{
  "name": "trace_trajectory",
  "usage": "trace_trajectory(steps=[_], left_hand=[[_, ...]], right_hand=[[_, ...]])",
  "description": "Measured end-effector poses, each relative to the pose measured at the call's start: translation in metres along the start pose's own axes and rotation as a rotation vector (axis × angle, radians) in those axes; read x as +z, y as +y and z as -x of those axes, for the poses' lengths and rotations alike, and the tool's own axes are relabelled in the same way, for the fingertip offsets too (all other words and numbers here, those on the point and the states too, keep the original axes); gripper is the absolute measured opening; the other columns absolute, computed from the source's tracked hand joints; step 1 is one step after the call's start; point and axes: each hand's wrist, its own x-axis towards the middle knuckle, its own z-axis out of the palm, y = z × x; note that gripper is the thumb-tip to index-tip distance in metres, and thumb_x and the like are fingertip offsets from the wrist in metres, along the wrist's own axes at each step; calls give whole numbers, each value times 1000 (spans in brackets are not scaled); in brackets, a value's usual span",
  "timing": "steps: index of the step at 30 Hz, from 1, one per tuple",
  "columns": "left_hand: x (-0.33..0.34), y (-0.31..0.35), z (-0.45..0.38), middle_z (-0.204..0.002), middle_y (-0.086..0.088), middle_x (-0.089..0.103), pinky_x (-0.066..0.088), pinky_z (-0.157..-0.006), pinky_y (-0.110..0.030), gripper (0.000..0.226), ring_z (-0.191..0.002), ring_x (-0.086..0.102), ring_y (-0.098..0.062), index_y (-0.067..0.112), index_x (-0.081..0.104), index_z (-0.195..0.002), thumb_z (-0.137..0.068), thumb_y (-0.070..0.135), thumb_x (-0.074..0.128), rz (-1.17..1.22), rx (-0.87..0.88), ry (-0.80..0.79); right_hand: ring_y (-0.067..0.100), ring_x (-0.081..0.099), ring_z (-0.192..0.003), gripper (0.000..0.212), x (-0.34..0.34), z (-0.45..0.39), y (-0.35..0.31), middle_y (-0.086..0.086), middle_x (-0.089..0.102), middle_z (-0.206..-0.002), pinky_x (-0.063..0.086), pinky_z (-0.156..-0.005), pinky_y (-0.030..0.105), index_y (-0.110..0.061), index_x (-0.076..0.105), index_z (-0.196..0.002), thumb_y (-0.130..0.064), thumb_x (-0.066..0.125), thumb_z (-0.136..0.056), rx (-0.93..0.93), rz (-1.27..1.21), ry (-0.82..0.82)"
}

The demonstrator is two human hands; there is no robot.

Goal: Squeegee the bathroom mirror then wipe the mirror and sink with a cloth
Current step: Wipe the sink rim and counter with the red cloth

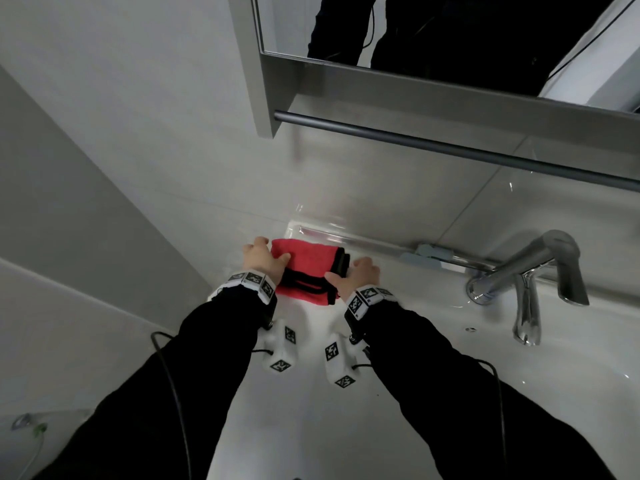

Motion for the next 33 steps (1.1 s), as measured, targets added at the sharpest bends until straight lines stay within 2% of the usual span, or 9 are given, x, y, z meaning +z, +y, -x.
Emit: trace_trajectory(steps=[4, 9, 15, 19, 21, 23, 26, 29, 33], left_hand=[[-1, -2, -7, -123, -17, 58, 46, -89, -30, 70, -109, 59, -32, 0, 41, -133, -77, 27, 74, 52, -195, -160], [-7, -16, 8, -94, -14, 63, 51, -77, -32, 56, -84, 61, -27, -2, 58, -114, -66, 14, 81, 99, -288, -303], [-19, -18, 26, -64, -6, 53, 42, -33, -15, 44, -54, 48, -16, 14, 56, -103, -72, -15, 66, 422, -226, -347], [-32, -11, 43, -48, 2, 59, 55, -42, -25, 44, -39, 56, -11, 20, 55, -83, -77, -23, 56, 676, -147, -408], [-39, -9, 51, -68, -3, 66, 60, -60, -35, 44, -55, 67, -19, 16, 56, -77, -74, -27, 46, 794, -87, -448], [-45, -6, 55, -89, -9, 61, 55, -73, -39, 39, -70, 60, -24, 8, 54, -69, -73, -24, 31, 954, -66, -500], [-52, -2, 56, -85, -10, 61, 43, -61, -28, 39, -61, 45, -19, 8, 56, -52, -84, -3, 36, 1130, -129, -509], [-51, -1, 59, -67, -4, 57, 44, -42, -19, 16, -44, 52, -9, 9, 53, -73, -83, 12, 64, 1045, -103, -405], [-44, -7, 60, -88, -17, 60, 55, -48, -21, 31, -50, 66, -12, 1, 47, -110, -83, -13, 57, 1097, -141, -409]], right_hand=[[27, 58, -110, 58, 1, -3, -1, 13, 57, -122, 41, -78, 24, -1, 42, -128, -16, 70, -79, 124, -73, -104], [22, 63, -68, 48, -6, -1, 15, 9, 64, -79, 49, -57, 23, 4, 62, -111, -12, 77, -67, 205, -84, -304], [18, 64, -95, 53, -18, 12, 35, 5, 67, -111, 45, -79, 18, -12, 61, -122, -12, 77, -71, 1, -46, -283], [-6, 56, -64, 49, -27, 24, 31, 4, 60, -79, 38, -58, -2, -2, 69, -102, -12, 67, -54, -189, -229, -37], [5, 57, -73, 19, -36, 29, 26, 2, 55, -72, 49, -73, 15, -12, 68, -77, -7, 56, -64, -145, -359, 20], [4, 58, -69, 37, -42, 29, 24, 4, 55, -66, 49, -70, 18, -14, 64, -64, 17, 48, -75, -221, -437, 106], [0, 53, -51, 59, -44, 35, 21, 4, 54, -55, 40, -54, 15, -14, 65, -48, 34, 32, -60, -361, -622, 173], [21, 51, -59, 69, -45, 44, 22, 8, 58, -66, 40, -59, 27, -21, 61, -36, 34, 28, -62, -316, -763, 85], [20, 43, -54, 59, -43, 56, 22, 9, 53, -62, 35, -52, 25, -15, 61, -49, 26, 27, -72, -172, -842, 14]])
